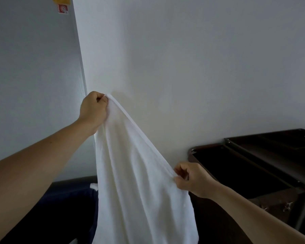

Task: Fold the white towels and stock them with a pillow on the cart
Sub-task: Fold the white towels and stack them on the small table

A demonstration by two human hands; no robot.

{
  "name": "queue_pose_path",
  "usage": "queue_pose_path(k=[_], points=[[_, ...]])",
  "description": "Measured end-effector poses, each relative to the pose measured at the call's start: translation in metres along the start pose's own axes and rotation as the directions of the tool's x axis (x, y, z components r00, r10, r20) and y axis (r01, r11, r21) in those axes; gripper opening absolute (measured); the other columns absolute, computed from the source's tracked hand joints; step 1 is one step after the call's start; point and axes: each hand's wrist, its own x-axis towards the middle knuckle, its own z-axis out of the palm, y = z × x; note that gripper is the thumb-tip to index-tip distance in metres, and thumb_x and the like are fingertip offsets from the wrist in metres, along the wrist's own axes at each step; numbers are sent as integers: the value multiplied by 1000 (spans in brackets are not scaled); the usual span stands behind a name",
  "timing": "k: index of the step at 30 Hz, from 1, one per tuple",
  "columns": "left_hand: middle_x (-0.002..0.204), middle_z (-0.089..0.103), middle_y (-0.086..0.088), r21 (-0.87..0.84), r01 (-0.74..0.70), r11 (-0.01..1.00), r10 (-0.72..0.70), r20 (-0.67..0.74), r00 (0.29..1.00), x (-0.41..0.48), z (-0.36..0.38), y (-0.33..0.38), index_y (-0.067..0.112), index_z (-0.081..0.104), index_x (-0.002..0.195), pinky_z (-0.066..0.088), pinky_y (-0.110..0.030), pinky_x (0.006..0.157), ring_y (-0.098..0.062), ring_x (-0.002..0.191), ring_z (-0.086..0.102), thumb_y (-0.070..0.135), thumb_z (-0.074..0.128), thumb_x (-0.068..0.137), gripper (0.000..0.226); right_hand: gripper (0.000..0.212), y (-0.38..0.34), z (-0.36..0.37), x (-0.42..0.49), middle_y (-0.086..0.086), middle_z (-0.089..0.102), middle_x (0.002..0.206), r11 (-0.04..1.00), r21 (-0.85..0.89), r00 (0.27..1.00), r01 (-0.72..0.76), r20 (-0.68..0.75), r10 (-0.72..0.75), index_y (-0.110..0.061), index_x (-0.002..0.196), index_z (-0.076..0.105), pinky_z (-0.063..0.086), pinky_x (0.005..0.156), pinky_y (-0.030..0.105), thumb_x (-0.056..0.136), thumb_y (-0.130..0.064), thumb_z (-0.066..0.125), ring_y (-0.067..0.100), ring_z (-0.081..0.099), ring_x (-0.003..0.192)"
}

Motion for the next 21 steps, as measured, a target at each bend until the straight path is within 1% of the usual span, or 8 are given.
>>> queue_pose_path(k=[3,5,7,9,11,14,17,21], points=[[90,58,9,-10,-10,1000,10,19,1000,1,4,-1,15,61,102,40,-29,76,-18,90,55,25,51,101,14,19,8,6,-2,-7,57,68,999,-16,999,-41,17,41,-22,71,60,42,57,13,85,-14,69,3,49,59],[92,58,8,4,-20,1000,20,20,1000,2,6,-3,15,61,102,40,-25,73,-17,89,54,25,51,101,14,24,14,9,-1,-7,58,65,996,-4,996,-84,-32,84,-22,67,59,42,56,13,87,-13,68,4,51,58],[90,58,9,17,-29,999,29,16,999,4,6,-6,16,61,101,38,-21,68,-17,88,55,25,52,101,13,27,21,11,-1,-9,60,61,994,30,989,-108,-100,111,-24,66,60,43,56,12,89,-15,69,1,53,56],[94,60,5,12,-23,1000,23,2,1000,6,5,-9,13,62,102,40,-25,72,-18,89,55,25,52,101,15,28,27,13,-2,-17,65,64,988,104,982,-116,-139,130,-30,67,62,44,57,11,90,-17,72,-3,57,58],[98,61,1,11,-16,1000,16,4,1000,8,4,-12,12,62,103,41,-31,76,-19,90,56,24,52,101,15,26,31,14,-3,-22,66,67,982,137,974,-131,-165,153,-32,70,64,45,58,10,89,-18,74,-5,59,60],[99,60,1,37,-8,999,8,15,1000,9,4,-15,14,61,102,41,-32,77,-19,91,55,24,51,101,14,23,34,15,-3,-24,66,65,985,72,967,-156,-191,167,-28,72,64,44,53,9,86,-13,74,-4,60,58],[101,60,1,61,-5,998,4,9,1000,9,7,-18,10,63,107,40,-31,77,-19,92,55,24,51,102,19,26,36,19,-4,-9,61,57,987,-12,970,-162,-185,157,-27,68,60,41,48,9,80,-10,75,-4,56,51],[99,60,1,50,-1,999,1,17,1000,8,10,-21,11,62,106,39,-30,75,-18,90,55,24,51,101,18,27,43,23,-10,-6,57,61,983,-112,982,-142,-139,126,-26,69,54,41,49,12,79,-10,73,0,52,50]])
